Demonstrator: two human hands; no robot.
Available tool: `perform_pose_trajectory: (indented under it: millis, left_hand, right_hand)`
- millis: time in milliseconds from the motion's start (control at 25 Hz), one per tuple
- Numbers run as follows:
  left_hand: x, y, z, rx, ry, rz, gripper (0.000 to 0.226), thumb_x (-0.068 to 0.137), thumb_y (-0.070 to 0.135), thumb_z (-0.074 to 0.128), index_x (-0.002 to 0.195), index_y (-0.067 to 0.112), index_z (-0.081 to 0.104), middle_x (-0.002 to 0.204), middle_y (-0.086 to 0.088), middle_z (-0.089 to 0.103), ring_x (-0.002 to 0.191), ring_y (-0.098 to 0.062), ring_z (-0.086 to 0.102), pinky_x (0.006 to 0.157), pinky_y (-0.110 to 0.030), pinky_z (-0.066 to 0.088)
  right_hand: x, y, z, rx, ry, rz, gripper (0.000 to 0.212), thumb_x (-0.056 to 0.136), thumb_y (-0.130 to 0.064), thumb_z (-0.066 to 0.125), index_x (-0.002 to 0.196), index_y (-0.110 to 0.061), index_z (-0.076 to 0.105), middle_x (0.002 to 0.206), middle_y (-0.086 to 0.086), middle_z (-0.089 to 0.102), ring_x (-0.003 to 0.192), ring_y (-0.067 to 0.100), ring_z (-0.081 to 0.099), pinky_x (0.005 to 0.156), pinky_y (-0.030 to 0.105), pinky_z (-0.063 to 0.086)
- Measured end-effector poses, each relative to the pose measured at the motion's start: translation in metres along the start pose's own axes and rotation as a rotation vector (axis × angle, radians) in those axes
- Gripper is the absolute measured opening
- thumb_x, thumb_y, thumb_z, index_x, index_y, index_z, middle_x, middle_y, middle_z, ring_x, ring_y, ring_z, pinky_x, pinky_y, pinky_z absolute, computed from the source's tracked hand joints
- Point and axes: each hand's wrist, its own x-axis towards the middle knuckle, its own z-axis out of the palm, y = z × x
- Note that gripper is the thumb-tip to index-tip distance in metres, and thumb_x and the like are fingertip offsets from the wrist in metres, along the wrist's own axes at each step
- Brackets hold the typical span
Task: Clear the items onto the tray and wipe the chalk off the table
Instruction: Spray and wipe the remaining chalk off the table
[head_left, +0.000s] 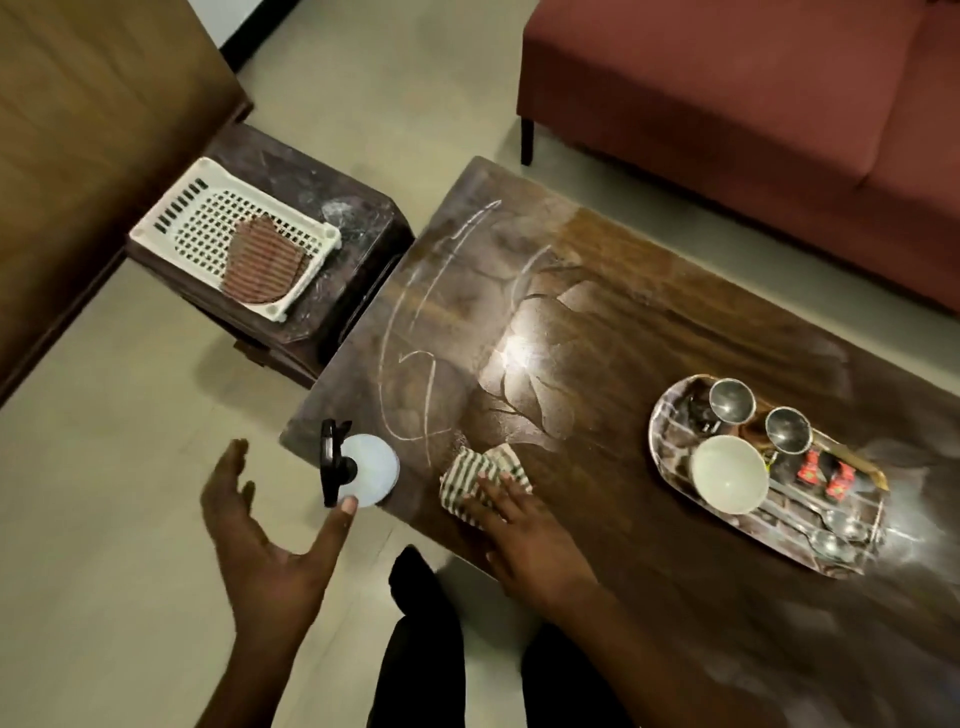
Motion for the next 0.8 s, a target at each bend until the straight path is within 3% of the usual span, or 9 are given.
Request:
perform_pose_trajectory:
  millis: [80,200,320,400,560,640,800]
  left_hand:
    - [0.018,-0.019,0.020,-0.062,-0.149,-0.087,0.103,0.073,0.038,0.090,0.161,0.026,0.037,0.163,0.005,0.043,0.152,-0.015,0.043,0.124,-0.055,0.040]
    - [0.054,-0.029,0.041,-0.108,-0.271,-0.036,0.084,0.078,0.047,0.077,0.156,0.033,0.047,0.157,0.005,0.055,0.144,-0.020,0.055,0.113,-0.045,0.053]
    - [0.089,-0.030,0.055,-0.181,-0.397,0.073,0.043,0.097,0.046,0.071,0.139,0.040,0.062,0.142,0.022,0.066,0.135,-0.004,0.061,0.108,-0.033,0.056]
    - [0.096,-0.031,0.058,-0.230,-0.449,0.065,0.035,0.091,0.048,0.068,0.126,0.044,0.068,0.132,0.028,0.070,0.129,0.002,0.063,0.106,-0.033,0.055]
    - [0.074,-0.048,0.046,-0.328,-0.465,0.054,0.039,0.086,0.040,0.071,0.124,0.036,0.074,0.133,0.012,0.075,0.132,-0.010,0.066,0.106,-0.019,0.053]
    - [0.076,-0.058,0.043,-0.314,-0.467,0.023,0.042,0.084,0.040,0.069,0.126,0.037,0.072,0.137,0.012,0.073,0.133,-0.011,0.065,0.106,-0.014,0.051]
    - [0.087,-0.063,0.029,-0.288,-0.663,0.075,0.065,0.082,0.041,0.072,0.143,0.019,0.063,0.151,0.009,0.064,0.143,-0.011,0.057,0.112,-0.016,0.046]
  right_hand:
    - [0.016,0.001,0.010,-0.063,-0.083,0.037,0.079,0.102,-0.031,0.057,0.167,-0.039,0.013,0.179,-0.003,0.001,0.165,0.026,-0.003,0.133,0.049,0.011]
    - [0.031,0.000,0.021,-0.089,-0.110,0.090,0.079,0.104,-0.031,0.055,0.168,-0.037,0.011,0.179,-0.002,-0.001,0.165,0.029,-0.005,0.134,0.049,0.002]
    - [0.037,-0.002,0.032,-0.157,-0.061,0.090,0.067,0.095,-0.043,0.050,0.161,-0.035,0.039,0.170,0.000,0.036,0.157,0.030,0.035,0.127,0.043,0.005]
    - [0.041,-0.001,0.036,-0.196,-0.030,0.062,0.066,0.089,-0.043,0.046,0.155,-0.035,0.050,0.162,-0.001,0.051,0.149,0.026,0.049,0.123,0.039,0.007]
    - [0.041,0.005,0.039,-0.224,0.002,0.126,0.073,0.089,-0.039,0.067,0.158,-0.037,0.044,0.164,-0.007,0.048,0.153,0.019,0.031,0.122,0.036,0.013]
    - [0.044,0.011,0.045,-0.224,0.046,0.123,0.076,0.088,-0.038,0.073,0.158,-0.037,0.044,0.164,-0.006,0.047,0.153,0.019,0.031,0.121,0.036,0.018]
    - [0.038,0.008,0.048,-0.185,0.114,0.076,0.060,0.098,-0.031,0.050,0.158,-0.034,0.048,0.165,-0.005,0.046,0.155,0.019,0.032,0.115,0.039,0.034]
